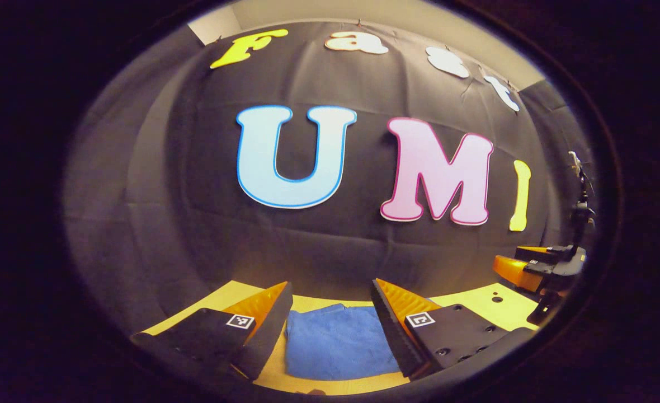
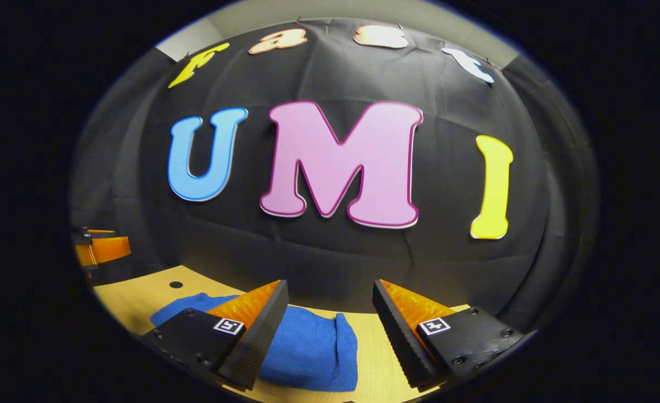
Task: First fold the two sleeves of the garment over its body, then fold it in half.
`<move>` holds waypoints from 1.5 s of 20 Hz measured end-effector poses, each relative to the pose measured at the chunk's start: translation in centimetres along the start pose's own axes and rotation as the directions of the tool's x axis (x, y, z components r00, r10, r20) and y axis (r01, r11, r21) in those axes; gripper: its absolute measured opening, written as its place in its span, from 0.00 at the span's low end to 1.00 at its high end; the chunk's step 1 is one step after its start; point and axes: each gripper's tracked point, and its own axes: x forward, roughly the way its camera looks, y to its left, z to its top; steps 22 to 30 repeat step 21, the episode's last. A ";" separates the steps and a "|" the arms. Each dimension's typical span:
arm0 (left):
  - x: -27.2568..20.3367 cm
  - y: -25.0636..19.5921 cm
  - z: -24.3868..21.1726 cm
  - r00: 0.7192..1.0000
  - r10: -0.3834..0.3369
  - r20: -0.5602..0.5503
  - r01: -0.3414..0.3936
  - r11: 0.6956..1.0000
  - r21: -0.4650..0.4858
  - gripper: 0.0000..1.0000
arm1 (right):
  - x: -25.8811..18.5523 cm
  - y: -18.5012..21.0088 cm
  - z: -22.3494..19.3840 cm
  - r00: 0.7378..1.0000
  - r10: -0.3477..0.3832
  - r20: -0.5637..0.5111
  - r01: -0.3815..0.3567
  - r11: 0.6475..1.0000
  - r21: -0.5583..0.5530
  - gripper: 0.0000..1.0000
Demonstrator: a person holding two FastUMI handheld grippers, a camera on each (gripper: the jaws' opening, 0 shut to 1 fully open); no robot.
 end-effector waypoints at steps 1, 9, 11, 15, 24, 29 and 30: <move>-2.3 -0.3 0.9 1.000 0.004 0.015 -0.004 1.000 0.008 0.80 | -1.8 0.7 1.6 0.999 0.028 0.045 -0.027 0.999 -0.023 0.97; -20.3 -3.0 5.9 0.995 -0.009 0.103 0.005 0.999 0.040 0.80 | -16.0 6.3 6.7 0.986 0.167 0.000 -0.167 0.985 -0.033 0.96; -23.7 -3.9 7.7 0.986 -0.049 0.162 0.042 0.998 0.045 0.81 | -18.4 6.9 8.6 0.985 0.171 0.009 -0.171 0.985 -0.015 0.94; -27.9 -5.8 8.6 0.962 -0.133 0.237 0.109 0.988 0.111 0.81 | -22.3 8.2 11.3 0.989 0.143 0.048 -0.143 0.990 -0.001 0.96; -32.2 -5.0 8.0 0.962 -0.141 0.232 0.114 0.986 0.124 0.80 | -25.4 12.7 11.6 0.983 0.183 0.029 -0.184 0.983 0.011 0.96; -32.2 -5.0 8.0 0.962 -0.141 0.232 0.114 0.986 0.124 0.80 | -25.4 12.7 11.6 0.983 0.183 0.029 -0.184 0.983 0.011 0.96; -32.2 -5.0 8.0 0.962 -0.141 0.232 0.114 0.986 0.124 0.80 | -25.4 12.7 11.6 0.983 0.183 0.029 -0.184 0.983 0.011 0.96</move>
